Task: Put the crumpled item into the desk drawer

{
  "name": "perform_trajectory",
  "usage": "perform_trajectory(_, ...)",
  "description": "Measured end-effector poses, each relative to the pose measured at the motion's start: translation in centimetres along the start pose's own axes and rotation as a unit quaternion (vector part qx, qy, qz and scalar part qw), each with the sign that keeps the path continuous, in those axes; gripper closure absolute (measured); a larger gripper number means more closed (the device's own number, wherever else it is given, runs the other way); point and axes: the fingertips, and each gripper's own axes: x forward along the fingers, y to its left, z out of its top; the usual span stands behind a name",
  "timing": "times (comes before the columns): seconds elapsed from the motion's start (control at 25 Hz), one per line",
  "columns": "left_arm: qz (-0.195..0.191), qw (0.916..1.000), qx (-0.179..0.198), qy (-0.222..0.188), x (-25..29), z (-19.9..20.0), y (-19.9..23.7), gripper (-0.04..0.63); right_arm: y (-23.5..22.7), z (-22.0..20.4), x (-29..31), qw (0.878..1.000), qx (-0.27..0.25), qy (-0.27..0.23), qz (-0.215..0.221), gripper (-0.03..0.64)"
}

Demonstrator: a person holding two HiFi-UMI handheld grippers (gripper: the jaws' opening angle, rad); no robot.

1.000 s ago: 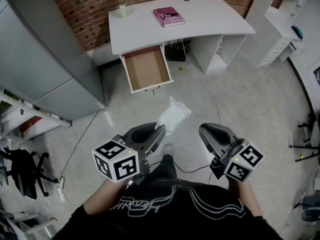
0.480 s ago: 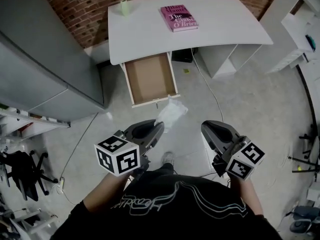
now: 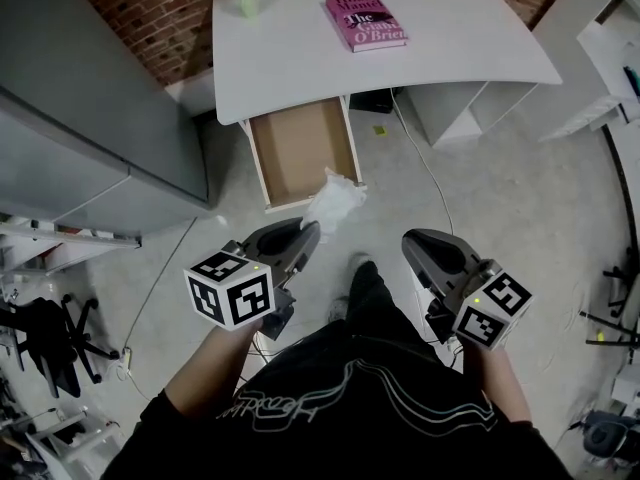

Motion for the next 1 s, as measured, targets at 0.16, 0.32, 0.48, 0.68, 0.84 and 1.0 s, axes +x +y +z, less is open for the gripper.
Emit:
perform_trajectory(0.16,0.012,0.9999,-0.003,0.002,1.3,0.1,2.1,0.531,-1.5,-0.2,1.6,1.0,0.003,0.015,0.007,0.566)
perform_trajectory(0.32,0.021,0.9994,-0.029,0.003,2.9,0.8,4.9,0.531,-3.3,0.4,3.8,0.999,0.007,0.028,0.017,0.566)
perform_trajectory(0.48,0.043,0.9981,-0.043,0.013,4.5,1.5,8.3,0.529,-5.4,0.9,6.3,0.998,0.017,0.048,0.03,0.566)
perform_trajectory(0.68,0.062,0.9969,-0.038,0.03,7.6,2.3,12.8,0.531,-9.0,1.2,9.9,0.996,0.028,0.075,0.041,0.566)
perform_trajectory(0.84,0.075,0.9951,-0.034,0.056,10.5,2.0,15.6,0.531,-11.7,1.0,12.5,0.994,0.024,0.098,0.042,0.566)
perform_trajectory(1.0,0.082,0.9933,-0.03,0.076,13.1,1.4,18.1,0.531,-13.8,0.3,14.6,0.992,0.027,0.118,0.044,0.566)
